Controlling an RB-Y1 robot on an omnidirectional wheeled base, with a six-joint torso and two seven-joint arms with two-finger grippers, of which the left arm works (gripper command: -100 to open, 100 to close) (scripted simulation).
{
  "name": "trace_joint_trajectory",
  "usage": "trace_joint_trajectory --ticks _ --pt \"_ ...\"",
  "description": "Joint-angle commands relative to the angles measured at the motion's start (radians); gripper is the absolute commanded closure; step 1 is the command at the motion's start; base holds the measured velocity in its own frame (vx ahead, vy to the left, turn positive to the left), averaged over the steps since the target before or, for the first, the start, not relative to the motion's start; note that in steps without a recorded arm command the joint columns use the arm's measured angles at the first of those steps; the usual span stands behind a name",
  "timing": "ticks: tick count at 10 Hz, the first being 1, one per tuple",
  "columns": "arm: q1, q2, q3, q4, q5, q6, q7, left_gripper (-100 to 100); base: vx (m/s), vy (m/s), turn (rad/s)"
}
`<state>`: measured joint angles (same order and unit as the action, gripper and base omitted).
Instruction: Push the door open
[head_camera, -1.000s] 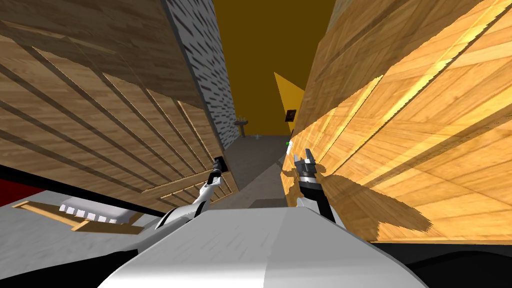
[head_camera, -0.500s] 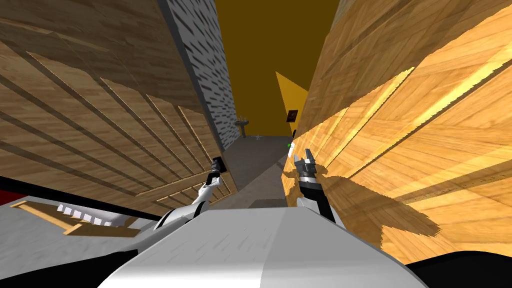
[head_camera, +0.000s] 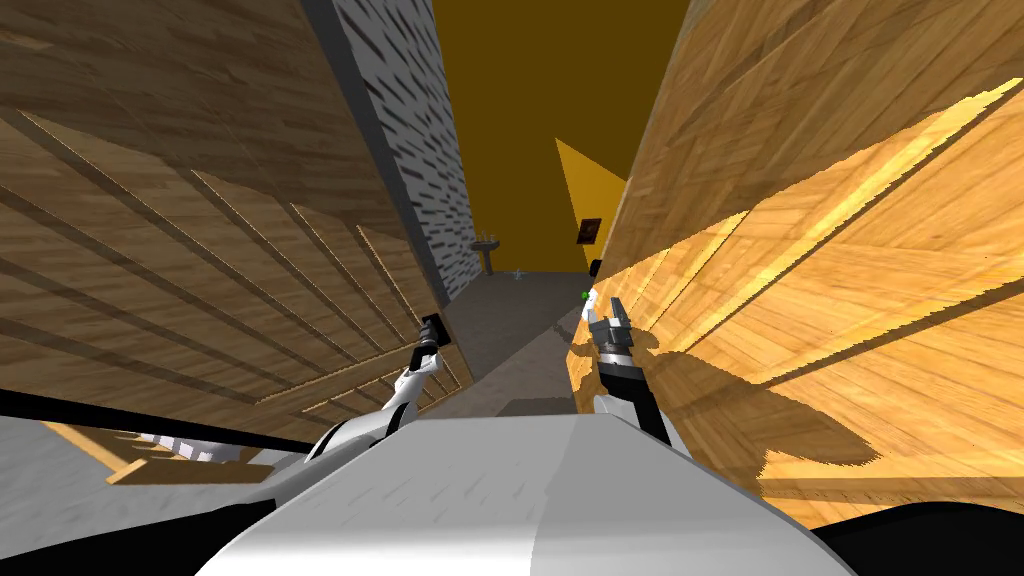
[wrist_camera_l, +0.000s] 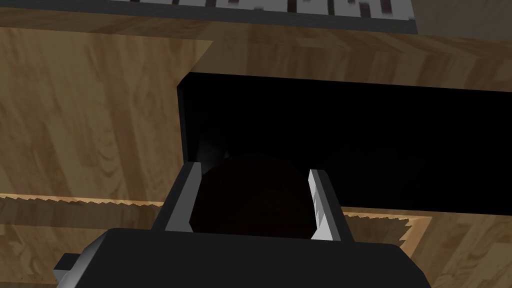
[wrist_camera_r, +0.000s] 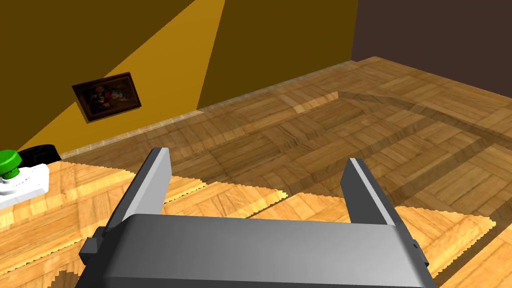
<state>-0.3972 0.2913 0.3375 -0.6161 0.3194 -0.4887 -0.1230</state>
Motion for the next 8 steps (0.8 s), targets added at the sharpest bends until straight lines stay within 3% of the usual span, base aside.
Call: trace_joint_trajectory --ticks 1,8 --pt "-0.006 0.012 0.015 0.015 0.005 -0.008 -0.006 100 0.175 0.005 0.064" --pt "-0.006 0.019 0.058 0.027 0.021 -0.014 -0.033 100 0.129 -0.029 0.048"
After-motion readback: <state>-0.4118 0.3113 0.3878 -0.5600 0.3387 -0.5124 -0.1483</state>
